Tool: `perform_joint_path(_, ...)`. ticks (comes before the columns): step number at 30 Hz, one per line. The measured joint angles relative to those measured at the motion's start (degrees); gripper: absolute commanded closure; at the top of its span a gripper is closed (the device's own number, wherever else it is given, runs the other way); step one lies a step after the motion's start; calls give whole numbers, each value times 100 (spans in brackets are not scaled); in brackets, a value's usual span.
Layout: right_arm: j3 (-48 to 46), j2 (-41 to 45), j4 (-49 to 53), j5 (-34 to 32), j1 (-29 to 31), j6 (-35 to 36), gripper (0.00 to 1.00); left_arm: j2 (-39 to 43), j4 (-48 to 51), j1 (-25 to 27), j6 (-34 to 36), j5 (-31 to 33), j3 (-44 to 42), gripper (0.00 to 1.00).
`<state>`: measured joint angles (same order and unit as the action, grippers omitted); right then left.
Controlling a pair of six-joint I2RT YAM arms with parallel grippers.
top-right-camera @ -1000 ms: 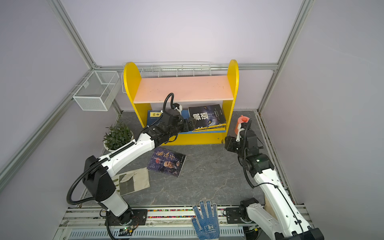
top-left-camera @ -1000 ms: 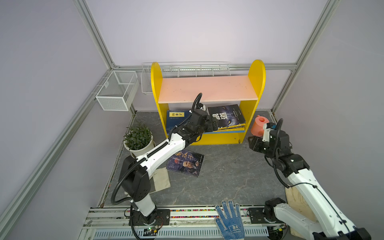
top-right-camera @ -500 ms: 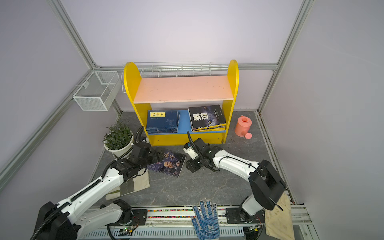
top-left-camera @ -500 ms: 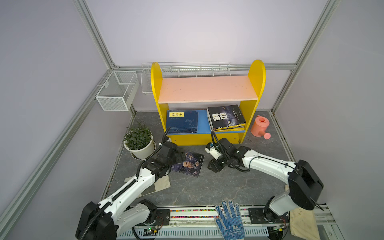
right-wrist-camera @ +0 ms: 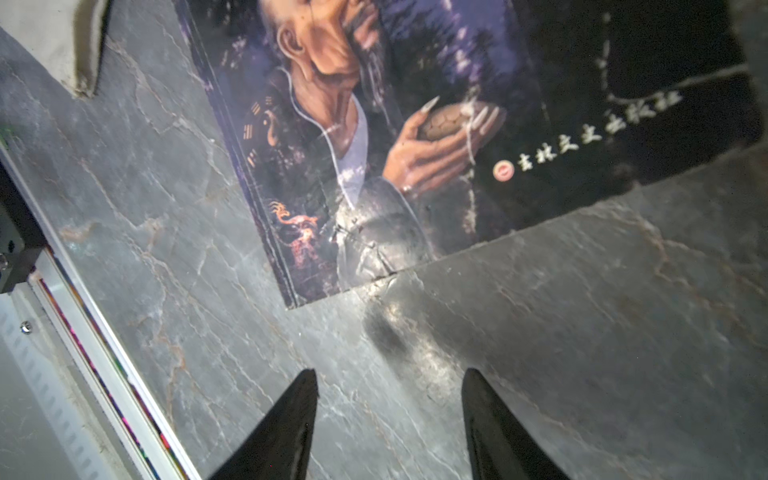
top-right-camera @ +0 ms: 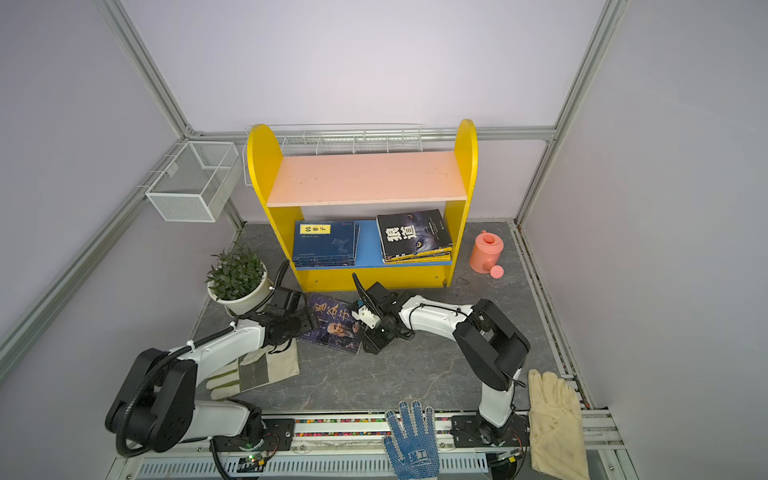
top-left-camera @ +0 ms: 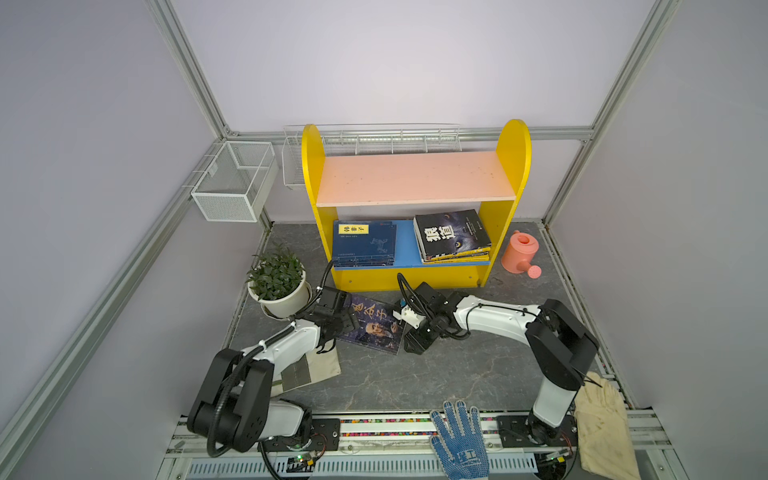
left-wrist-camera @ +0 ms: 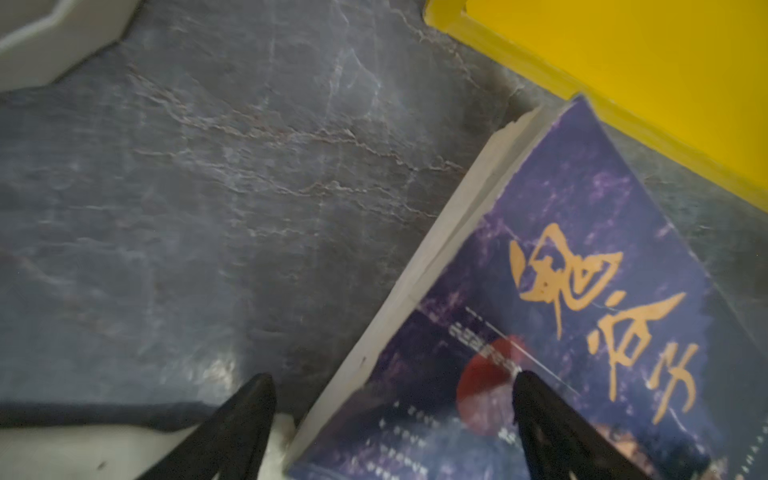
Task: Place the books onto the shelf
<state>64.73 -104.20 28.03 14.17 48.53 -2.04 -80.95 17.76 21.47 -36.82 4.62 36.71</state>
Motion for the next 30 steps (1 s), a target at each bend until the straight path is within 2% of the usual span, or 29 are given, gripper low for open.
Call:
perform_joint_path(4, 0, -116, -2, 79, 0, 37, 41, -138, -146, 13, 87, -162, 116, 27)
perform_joint_path(6, 0, -136, -44, 116, -2, 39, 41, -138, -61, 101, 173, -175, 118, 29)
perform_joint_path(12, -9, -157, -151, 247, -125, -15, 41, -4, 481, 848, 308, -210, 153, 36)
perform_joint_path(16, -146, -98, -361, 374, -437, -146, 41, 164, 901, 1187, 339, -361, 153, 36)
perform_joint_path(22, -616, 216, -734, 339, -1034, -492, 41, 234, 1078, 1766, 350, -1093, 155, 35)
perform_joint_path(25, -702, 284, -796, 260, -1182, -573, 41, 236, 1060, 1823, 339, -1248, 155, 35)
perform_joint_path(30, -710, 284, -846, 234, -1196, -669, 40, 289, 1014, 1731, 214, -1152, 155, 31)
